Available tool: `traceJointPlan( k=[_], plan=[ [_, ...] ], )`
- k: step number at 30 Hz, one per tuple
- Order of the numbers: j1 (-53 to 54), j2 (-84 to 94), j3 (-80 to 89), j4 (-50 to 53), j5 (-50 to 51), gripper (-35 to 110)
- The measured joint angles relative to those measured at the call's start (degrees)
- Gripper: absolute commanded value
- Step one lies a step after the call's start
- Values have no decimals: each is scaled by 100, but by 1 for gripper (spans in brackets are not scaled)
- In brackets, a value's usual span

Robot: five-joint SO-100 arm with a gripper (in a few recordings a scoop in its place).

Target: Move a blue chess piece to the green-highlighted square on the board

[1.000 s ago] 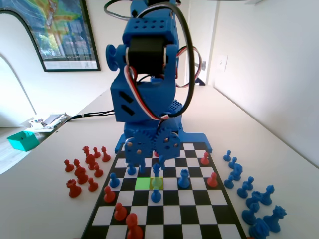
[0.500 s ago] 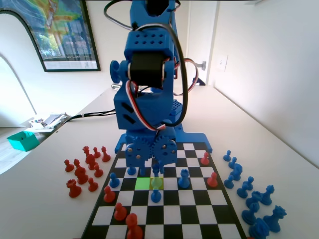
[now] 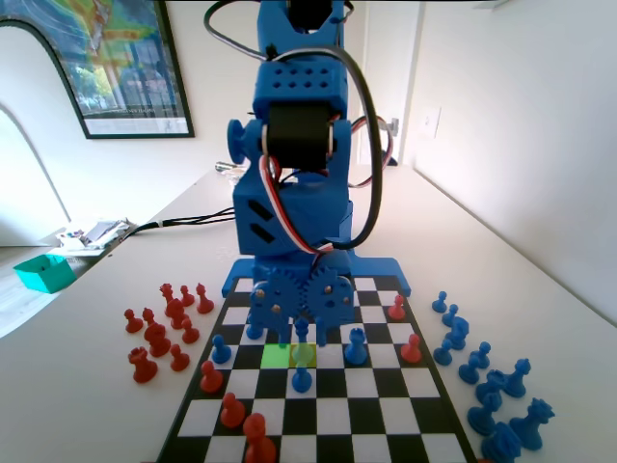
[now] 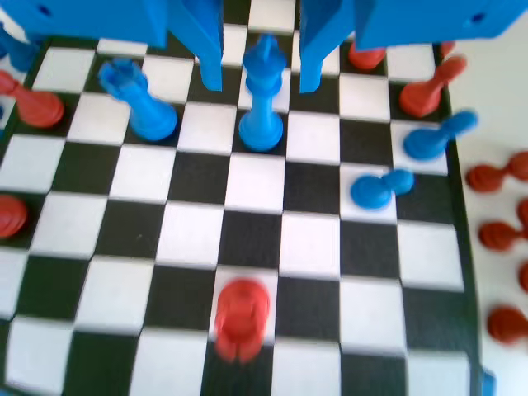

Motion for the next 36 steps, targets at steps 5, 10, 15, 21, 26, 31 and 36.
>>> traceJointPlan(
  k=[5,10,15,21,26,31,36],
  plan=[
    [-9,0,141,-202,105,14],
    [0,-9,176,-220,132,12],
    [26,-9,176,-246,26,6],
    [9,-9,176,-264,-18,1],
    [9,-9,176,-264,-105,1],
    [9,-9,176,-114,-70,1],
    [114,0,114,299,-70,1]
  ],
)
